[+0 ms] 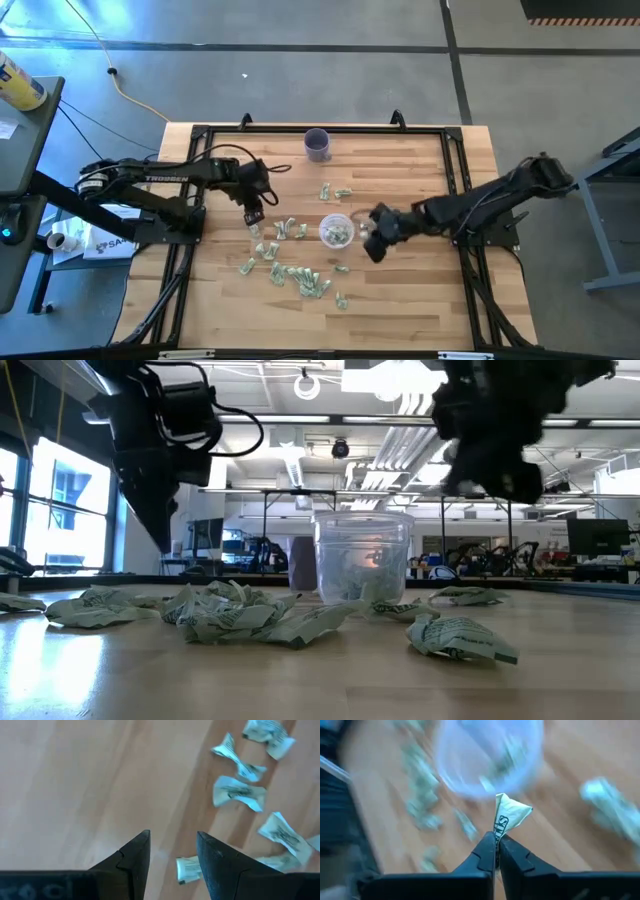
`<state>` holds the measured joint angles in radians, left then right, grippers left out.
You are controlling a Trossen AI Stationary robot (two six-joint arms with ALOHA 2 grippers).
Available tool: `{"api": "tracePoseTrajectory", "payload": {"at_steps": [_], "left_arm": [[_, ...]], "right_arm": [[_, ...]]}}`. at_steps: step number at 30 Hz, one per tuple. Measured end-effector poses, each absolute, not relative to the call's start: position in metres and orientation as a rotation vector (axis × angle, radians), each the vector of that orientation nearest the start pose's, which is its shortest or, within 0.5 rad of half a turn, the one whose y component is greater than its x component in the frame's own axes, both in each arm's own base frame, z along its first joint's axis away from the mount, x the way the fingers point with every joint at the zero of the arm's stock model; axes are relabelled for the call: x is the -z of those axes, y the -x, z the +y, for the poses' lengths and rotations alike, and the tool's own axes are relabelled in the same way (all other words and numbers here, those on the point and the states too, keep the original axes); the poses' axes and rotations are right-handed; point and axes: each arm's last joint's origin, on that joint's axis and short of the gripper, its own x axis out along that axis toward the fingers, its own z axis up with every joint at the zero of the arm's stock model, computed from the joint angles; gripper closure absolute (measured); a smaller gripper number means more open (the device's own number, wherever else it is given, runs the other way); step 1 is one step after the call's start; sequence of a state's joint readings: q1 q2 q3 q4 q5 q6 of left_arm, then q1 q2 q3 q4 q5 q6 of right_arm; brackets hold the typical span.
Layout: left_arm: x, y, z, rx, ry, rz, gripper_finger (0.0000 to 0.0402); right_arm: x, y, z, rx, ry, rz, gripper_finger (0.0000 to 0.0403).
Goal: Pick and place Stevia / Truvia into bins
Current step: Put the stevia packet into the transparent container
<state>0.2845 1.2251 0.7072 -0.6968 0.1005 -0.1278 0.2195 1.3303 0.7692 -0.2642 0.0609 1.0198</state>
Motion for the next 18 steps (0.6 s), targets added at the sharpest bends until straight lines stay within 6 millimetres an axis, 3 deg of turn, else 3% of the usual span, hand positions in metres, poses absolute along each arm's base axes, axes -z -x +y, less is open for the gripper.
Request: {"api": "tracePoseTrajectory", "payload": {"at_steps": [4,9,14,18], "left_arm": [[-0.192,-0.201,0.054,-0.201,0.339,1.169,0.0208],[-0.197,-0.21,0.057,-0.2,0.345,1.056,0.0208],[-0.195,-0.205,0.056,-0.238,0.391,1.112,0.0208],[-0.189,-0.192,0.052,-0.284,0.449,1.26,0.0208]], "right_arm": [[-0.218,-0.273,0.028,0.249,-0.84,0.755,0.0395],[-0.224,-0.314,0.01,0.136,-0.713,0.772,0.0389],[-0.226,-0.339,0.006,0.132,-0.571,0.914,0.0321],[-0.23,-0.337,0.008,0.168,-0.444,1.015,0.0239]]}}
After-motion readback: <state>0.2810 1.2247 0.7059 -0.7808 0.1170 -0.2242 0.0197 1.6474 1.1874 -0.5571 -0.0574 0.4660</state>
